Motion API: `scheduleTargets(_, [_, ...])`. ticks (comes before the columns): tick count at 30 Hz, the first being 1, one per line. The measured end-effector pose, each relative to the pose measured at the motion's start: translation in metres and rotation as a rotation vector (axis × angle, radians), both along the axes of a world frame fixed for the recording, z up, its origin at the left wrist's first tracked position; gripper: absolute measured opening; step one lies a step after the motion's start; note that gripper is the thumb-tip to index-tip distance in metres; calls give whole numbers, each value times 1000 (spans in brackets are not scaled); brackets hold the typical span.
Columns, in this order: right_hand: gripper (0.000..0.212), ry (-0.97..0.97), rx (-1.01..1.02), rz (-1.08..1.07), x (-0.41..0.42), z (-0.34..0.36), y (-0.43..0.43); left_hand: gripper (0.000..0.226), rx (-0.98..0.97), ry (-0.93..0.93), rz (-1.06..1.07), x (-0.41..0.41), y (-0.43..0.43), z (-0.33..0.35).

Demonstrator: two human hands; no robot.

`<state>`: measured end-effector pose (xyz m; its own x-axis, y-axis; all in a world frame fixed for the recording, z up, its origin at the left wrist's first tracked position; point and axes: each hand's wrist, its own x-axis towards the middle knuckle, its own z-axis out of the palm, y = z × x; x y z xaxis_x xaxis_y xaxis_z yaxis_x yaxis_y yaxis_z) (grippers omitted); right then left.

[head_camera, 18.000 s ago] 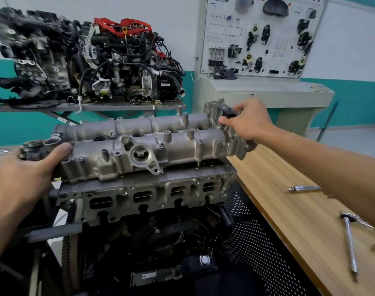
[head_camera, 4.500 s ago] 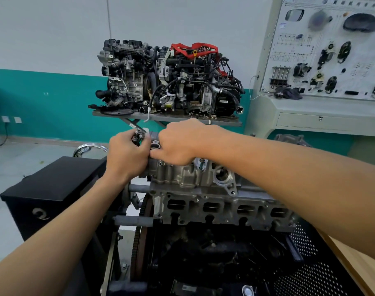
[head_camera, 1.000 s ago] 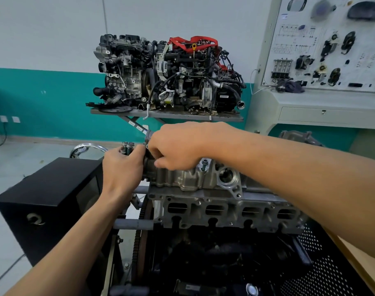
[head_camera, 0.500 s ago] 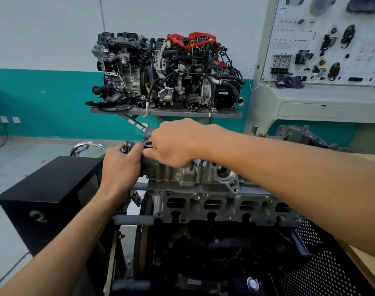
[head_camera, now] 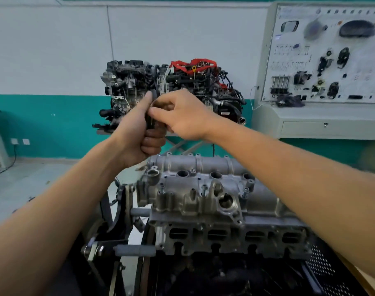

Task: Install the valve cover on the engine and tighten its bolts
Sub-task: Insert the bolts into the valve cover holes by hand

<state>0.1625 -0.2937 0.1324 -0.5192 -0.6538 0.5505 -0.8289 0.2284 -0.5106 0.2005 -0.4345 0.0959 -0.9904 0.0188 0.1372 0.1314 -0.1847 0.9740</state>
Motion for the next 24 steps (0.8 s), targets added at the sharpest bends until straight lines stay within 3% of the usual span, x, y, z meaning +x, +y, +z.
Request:
scheduleTargets(6, [12, -384, -133, -9, -40, -3, 14, 57, -72, 20, 22, -38, 2, -1])
scheduleTargets(9, [10, -401, -128, -56, -61, -3, 16, 52, -186, 59, 96, -58, 4, -7])
scheduleTargets(13, [16, -259, -129, -205, -82, -15, 9, 49, -271, 58, 194, -84, 5, -10])
scheduleTargets(17, [21, -44, -144, -334, -104, -20, 7, 41, -536, 72, 392, -98, -19, -21])
scheduleTargets(21, [15, 121, 161, -225, -100, -30, -3, 44, -669, 78, 647, -101, -44, -44])
scheduleTargets(24, [17, 230, 282, -210, -98, -42, -19, 50, -712, 117, 702, -100, -45, -57])
